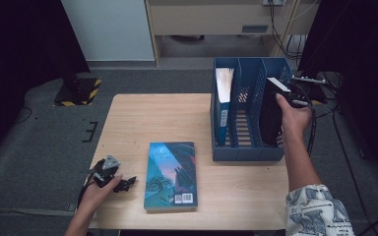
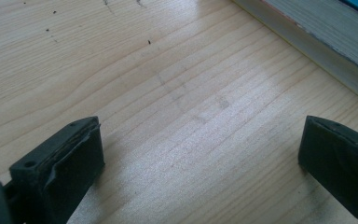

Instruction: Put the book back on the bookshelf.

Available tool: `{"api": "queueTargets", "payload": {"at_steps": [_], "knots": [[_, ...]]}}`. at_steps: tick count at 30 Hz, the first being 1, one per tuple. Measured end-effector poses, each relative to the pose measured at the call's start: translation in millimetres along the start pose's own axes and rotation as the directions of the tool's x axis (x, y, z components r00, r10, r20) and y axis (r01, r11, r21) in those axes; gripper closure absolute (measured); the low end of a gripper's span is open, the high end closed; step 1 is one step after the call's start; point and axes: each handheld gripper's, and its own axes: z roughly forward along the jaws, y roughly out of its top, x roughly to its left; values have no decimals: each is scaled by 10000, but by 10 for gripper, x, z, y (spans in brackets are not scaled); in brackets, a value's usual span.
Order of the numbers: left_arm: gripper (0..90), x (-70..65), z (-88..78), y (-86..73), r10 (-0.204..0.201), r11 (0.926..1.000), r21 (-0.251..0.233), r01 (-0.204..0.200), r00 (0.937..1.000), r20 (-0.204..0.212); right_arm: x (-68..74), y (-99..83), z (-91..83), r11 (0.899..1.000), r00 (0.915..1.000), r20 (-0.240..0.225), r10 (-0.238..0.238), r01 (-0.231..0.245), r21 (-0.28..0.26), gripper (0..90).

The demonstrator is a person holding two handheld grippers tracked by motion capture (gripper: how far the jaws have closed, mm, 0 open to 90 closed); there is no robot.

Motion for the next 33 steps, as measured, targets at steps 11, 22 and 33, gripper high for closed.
{"api": "queueTargets", "payload": {"at_steps": [11, 22, 33], "knots": [[0, 0, 0, 0, 5, 10000, 2, -5, 10000, 0, -16, -47, -27, 10000, 10000, -8, -49, 49, 68, 530], [0, -8, 0, -1, -49, 10000, -21, 49, 10000, -13, -65, -150, -155, 9980, 9998, 14, 209, -210, 595, 523], [0, -14, -4, -4, -31, 10000, -12, 31, 10000, -7, 12, -280, -277, 9965, 9999, 103, -59, 50, 836, 511]]}}
